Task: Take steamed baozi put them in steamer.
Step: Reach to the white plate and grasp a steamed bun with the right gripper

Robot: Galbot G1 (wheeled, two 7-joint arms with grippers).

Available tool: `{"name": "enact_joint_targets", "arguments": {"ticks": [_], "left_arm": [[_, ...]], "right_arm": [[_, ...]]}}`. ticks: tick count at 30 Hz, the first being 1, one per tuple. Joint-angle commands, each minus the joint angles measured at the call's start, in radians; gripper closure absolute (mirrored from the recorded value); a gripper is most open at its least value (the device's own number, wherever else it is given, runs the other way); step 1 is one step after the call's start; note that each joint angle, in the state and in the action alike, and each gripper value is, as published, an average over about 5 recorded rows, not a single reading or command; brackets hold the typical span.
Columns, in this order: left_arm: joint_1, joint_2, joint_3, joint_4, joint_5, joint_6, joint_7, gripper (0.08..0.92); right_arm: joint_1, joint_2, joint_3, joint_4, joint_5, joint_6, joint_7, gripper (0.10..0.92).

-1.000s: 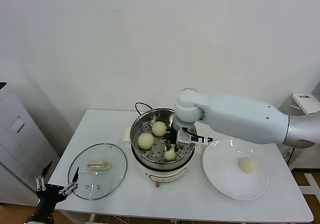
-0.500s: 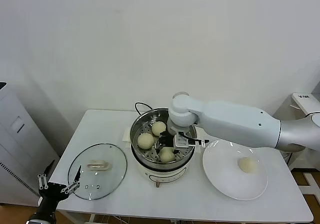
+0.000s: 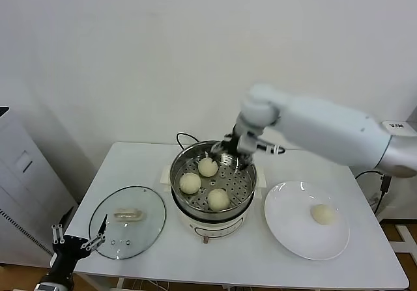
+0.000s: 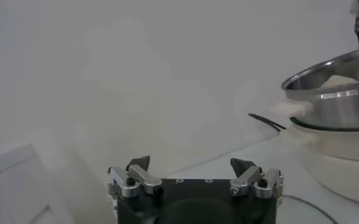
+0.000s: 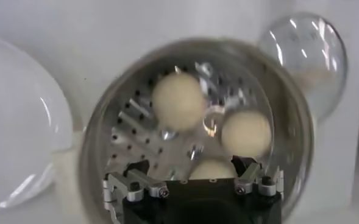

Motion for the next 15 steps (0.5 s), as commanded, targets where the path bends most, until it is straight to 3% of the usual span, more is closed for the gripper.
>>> {"name": "enact_joint_targets", "arguments": {"ticks": [1,8,15], "left_arm": [[-0.014,0.012,0.007,0.001,0.000,0.011,-0.001,0.177],[-0.019,0.013,0.008,0.003,0.004,0.018,-0.002,0.177],[-0.013,0.016,0.005,0.005,0.013,0.022,-0.003,0.177]], "right_arm": [[0.165,-0.146,-0.242,-0.312,0.450,-0.444,-0.064,0.203],[-0.106,-0.313,-0.101,-0.242,0.103,-0.441,-0.007,0.203],[-0.397,-0.356,0.080,-0.257,-0.002,-0.430,0.029,0.203]]}}
